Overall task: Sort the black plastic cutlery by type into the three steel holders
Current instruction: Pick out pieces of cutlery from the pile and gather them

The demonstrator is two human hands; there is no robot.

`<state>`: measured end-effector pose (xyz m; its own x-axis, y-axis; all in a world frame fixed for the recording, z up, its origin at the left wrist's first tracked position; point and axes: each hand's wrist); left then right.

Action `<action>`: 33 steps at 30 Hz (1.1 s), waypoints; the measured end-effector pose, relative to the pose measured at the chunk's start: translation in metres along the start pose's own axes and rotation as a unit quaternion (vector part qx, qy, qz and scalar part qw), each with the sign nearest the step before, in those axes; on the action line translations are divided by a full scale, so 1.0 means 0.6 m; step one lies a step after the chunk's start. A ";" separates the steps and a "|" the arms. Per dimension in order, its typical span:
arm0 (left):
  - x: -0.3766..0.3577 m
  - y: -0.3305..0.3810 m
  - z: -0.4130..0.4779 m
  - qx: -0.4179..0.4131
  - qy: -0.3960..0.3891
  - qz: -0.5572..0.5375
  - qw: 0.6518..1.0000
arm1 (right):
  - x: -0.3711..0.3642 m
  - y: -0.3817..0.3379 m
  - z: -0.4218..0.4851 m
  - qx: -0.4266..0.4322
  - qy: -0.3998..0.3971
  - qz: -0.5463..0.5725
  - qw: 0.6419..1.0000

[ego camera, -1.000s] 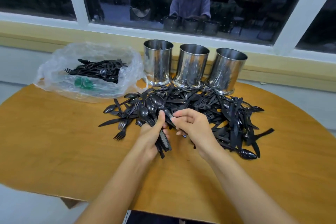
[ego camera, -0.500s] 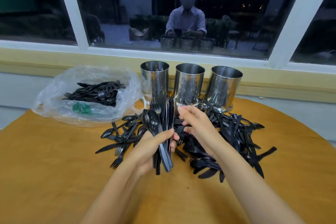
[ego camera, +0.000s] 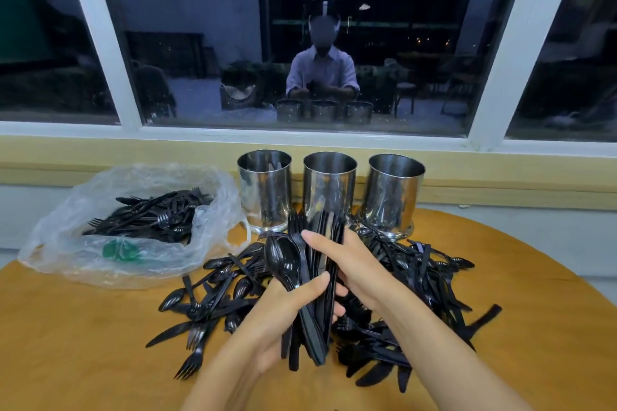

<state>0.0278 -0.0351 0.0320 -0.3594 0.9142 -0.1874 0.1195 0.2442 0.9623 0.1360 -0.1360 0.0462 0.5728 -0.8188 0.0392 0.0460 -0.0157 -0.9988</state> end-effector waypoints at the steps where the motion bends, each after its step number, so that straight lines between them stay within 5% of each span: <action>1: -0.001 0.001 0.000 0.001 -0.005 0.002 1.000 | 0.001 0.001 0.002 0.002 0.000 -0.002 1.000; 15: -0.029 -0.001 0.019 -0.063 0.158 -0.017 0.985 | -0.014 0.008 0.026 0.034 0.133 0.003 0.990; 33: 0.008 0.006 0.030 -0.005 0.086 -0.004 0.996 | -0.006 0.000 0.039 0.101 0.086 -0.062 0.989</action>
<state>0.0432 -0.0243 0.0310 -0.5142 0.8426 -0.1601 0.1060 0.2476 0.9630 0.1530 -0.1199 0.0465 0.4060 -0.9035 0.1373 0.2800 -0.0200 -0.9598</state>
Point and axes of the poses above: each hand's wrist, its own z-axis towards the middle knuckle, its own x-axis out of the back of the hand, y = z × x, and after that the axes turned 9 degrees about y, right-handed
